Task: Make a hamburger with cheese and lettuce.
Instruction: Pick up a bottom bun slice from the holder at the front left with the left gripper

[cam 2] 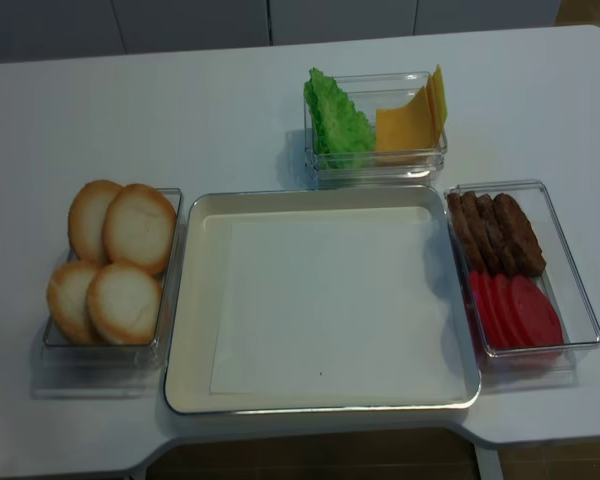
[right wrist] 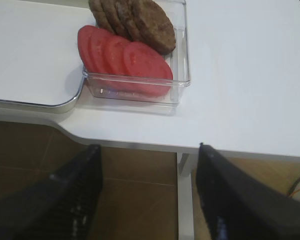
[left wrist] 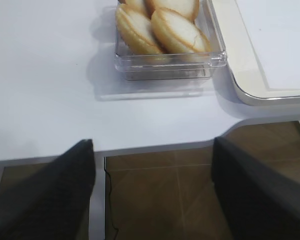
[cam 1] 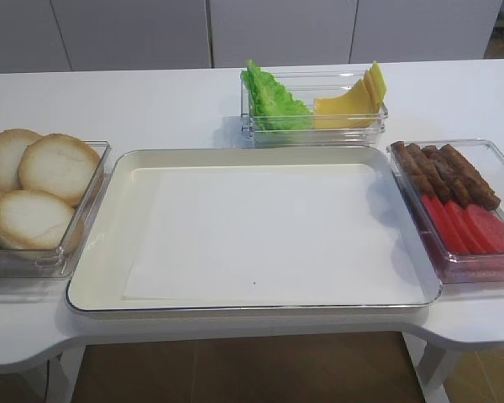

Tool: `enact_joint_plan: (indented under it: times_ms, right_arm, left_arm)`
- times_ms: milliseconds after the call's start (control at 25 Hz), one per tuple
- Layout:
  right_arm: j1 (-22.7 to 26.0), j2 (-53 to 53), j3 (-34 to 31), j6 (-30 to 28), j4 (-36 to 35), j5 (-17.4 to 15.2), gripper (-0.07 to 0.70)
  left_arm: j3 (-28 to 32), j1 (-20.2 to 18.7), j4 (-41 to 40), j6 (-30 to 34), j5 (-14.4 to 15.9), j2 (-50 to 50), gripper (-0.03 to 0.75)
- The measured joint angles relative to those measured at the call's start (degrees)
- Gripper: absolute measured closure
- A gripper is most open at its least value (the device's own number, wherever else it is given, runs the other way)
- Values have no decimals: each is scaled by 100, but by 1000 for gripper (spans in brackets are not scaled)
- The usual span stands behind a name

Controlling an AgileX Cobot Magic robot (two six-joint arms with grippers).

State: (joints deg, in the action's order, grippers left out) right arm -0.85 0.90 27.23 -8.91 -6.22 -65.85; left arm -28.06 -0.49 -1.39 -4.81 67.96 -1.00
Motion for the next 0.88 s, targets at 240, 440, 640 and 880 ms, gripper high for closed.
enact_joint_plan:
  times_ms: [240, 440, 640, 880]
  right_arm:
    - [0, 0, 0, 0, 0, 0, 180]
    - [0, 0, 0, 0, 0, 0, 180]
    - [0, 0, 0, 0, 0, 0, 180]
    - [0, 0, 0, 0, 0, 0, 180]
  left_arm:
    - [0, 0, 0, 0, 0, 0, 187]
    - [0, 0, 12, 0, 0, 0, 187]
    - [-22, 0, 206, 316, 34, 0, 187]
    - [-521, 0, 262, 359, 322, 701, 187]
